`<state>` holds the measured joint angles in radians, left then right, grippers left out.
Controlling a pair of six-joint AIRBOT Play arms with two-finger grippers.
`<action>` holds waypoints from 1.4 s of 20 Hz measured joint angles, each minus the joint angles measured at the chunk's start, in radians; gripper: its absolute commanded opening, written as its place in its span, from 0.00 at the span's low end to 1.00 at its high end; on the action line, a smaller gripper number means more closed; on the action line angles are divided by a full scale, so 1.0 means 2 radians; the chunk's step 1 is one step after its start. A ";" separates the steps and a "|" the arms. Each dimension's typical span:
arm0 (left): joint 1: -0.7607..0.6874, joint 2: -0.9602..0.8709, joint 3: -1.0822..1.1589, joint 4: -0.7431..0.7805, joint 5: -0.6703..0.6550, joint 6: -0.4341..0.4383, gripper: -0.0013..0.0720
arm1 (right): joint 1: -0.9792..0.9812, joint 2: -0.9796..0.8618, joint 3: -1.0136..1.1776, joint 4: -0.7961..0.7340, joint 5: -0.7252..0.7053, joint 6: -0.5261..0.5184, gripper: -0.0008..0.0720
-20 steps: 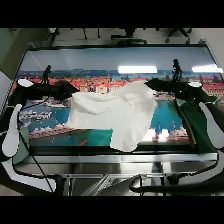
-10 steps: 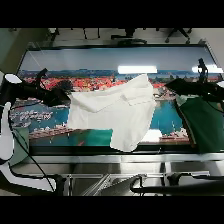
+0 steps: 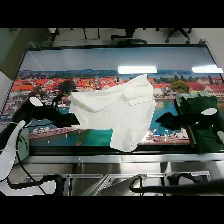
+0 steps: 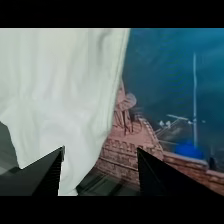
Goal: Fold the shirts.
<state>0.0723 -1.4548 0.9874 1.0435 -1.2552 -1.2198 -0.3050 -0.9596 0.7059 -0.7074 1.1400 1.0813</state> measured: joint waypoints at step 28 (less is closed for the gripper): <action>0.039 -0.065 0.030 0.048 -0.014 -0.011 0.29 | 0.097 -0.081 -0.033 0.111 -0.087 -0.070 0.04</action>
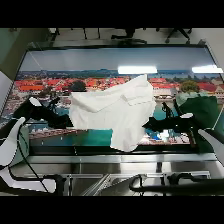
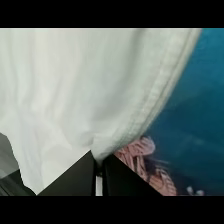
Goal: Fold the shirts.
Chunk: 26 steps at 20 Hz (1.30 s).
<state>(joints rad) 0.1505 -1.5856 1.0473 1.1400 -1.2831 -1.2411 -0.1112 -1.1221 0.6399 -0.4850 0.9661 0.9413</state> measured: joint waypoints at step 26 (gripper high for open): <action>-0.036 0.365 0.439 -0.146 0.175 -0.013 0.03 | -0.128 0.141 0.739 0.140 0.004 0.030 0.04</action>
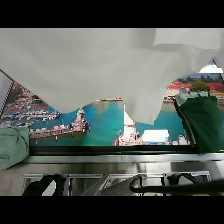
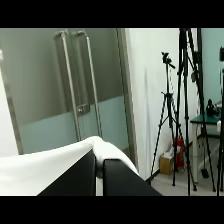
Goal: Fold the shirts.
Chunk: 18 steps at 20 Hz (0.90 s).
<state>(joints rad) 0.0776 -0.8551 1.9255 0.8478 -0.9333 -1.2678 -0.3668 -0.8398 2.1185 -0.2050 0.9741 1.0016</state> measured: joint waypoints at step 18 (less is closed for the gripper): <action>-0.094 -0.426 -0.095 0.057 0.005 0.004 0.07 | 0.115 -0.321 -0.184 -0.089 -0.008 -0.076 0.04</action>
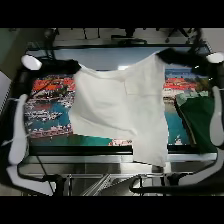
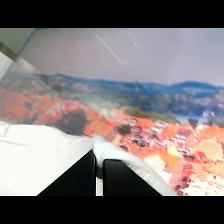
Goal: Fold the shirts.
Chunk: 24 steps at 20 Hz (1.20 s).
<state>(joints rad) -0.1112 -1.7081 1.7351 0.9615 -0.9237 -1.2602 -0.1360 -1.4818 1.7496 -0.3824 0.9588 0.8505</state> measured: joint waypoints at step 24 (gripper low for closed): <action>0.174 -0.061 -0.082 0.004 -0.203 0.088 0.89 | -0.200 0.122 -0.230 -0.158 0.224 0.081 0.48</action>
<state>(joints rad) 0.2359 -1.8294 1.5711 0.9688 -1.3304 -1.0840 -0.5369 -1.2369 1.2896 -0.6979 1.4063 1.0119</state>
